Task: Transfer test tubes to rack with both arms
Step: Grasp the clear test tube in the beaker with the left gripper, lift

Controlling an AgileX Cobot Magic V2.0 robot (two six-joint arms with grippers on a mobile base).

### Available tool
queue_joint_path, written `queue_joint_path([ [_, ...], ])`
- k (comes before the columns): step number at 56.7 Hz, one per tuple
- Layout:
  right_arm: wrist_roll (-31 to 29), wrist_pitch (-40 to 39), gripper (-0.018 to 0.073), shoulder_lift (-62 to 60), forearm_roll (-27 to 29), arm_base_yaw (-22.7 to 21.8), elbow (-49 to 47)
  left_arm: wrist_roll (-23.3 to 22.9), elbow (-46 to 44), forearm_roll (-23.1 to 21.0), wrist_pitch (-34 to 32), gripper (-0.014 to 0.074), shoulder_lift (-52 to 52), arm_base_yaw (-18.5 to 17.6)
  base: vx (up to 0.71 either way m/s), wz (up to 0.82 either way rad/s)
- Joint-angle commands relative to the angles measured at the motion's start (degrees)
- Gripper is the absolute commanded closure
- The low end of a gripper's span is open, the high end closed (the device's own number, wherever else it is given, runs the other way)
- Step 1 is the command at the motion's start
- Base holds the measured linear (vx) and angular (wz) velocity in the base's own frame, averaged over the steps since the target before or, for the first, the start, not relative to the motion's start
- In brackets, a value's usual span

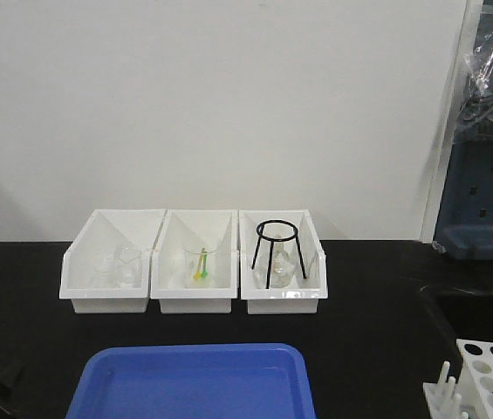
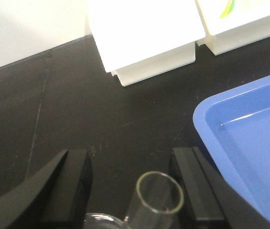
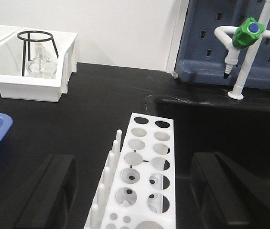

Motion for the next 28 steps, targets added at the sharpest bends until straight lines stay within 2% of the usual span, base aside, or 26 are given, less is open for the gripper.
queue_joint_path([
  [1, -0.4, -5.0, 0.0006, 0.6, -0.1, -0.3, -2.0, 0.0, -1.7, -0.2, -3.7, 0.0105, -1.5, -0.3, 0.0, 0.0],
  [16, -0.5, -5.0, 0.0006, 0.6, -0.1, -0.3, -2.0, 0.0, -1.7, -0.2, -2.9, 0.012, 0.3, -0.3, 0.0, 0.0],
  [28, -0.5, -5.0, 0.0006, 0.6, -0.1, -0.3, -2.0, 0.1, -1.7, -0.2, -3.7, 0.0202, 1.2, -0.3, 0.0, 0.0],
])
